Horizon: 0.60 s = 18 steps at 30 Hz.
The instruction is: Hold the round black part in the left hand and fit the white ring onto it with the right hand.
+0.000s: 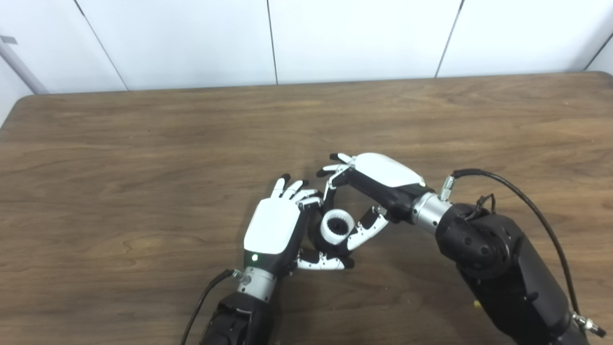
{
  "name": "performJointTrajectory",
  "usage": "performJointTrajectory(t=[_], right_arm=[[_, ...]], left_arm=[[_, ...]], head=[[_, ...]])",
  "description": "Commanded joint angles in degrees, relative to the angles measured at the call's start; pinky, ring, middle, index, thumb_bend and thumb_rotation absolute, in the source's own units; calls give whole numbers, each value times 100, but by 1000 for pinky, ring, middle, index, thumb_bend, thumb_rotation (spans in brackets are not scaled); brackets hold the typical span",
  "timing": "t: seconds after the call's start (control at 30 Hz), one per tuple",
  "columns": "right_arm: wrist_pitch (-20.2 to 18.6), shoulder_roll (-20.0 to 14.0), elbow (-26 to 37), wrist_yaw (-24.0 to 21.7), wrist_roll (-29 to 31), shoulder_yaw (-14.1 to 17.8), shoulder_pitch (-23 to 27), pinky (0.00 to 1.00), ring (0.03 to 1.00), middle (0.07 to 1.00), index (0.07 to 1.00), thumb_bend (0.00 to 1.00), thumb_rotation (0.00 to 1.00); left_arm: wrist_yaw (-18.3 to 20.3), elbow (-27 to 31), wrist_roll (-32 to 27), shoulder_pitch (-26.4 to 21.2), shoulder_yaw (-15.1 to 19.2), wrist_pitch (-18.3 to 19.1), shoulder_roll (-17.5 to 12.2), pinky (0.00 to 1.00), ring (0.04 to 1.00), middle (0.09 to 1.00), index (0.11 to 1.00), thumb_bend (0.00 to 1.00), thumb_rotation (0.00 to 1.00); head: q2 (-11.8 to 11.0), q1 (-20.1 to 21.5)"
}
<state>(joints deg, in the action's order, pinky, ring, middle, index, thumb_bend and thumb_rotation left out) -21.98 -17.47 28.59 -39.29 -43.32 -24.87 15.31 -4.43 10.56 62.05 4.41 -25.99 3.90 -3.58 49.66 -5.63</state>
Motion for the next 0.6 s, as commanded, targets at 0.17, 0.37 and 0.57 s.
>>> performJointTrajectory(t=[0.17,0.37,0.57], right_arm=[[251,13,47,164,30,52,134,1000,1000,880,484,522,134],[258,-2,17,143,8,61,135,1000,1000,881,484,522,135],[291,-15,-21,162,29,83,98,1000,1000,882,485,523,137]], left_arm=[[-41,36,57,-123,-4,35,41,1000,894,775,483,524,52],[-29,52,52,-120,-4,38,41,1000,895,775,483,525,52],[-55,35,58,-122,-6,22,34,1000,893,773,483,524,53]], head=[[7,-4],[7,-4],[7,-4]])
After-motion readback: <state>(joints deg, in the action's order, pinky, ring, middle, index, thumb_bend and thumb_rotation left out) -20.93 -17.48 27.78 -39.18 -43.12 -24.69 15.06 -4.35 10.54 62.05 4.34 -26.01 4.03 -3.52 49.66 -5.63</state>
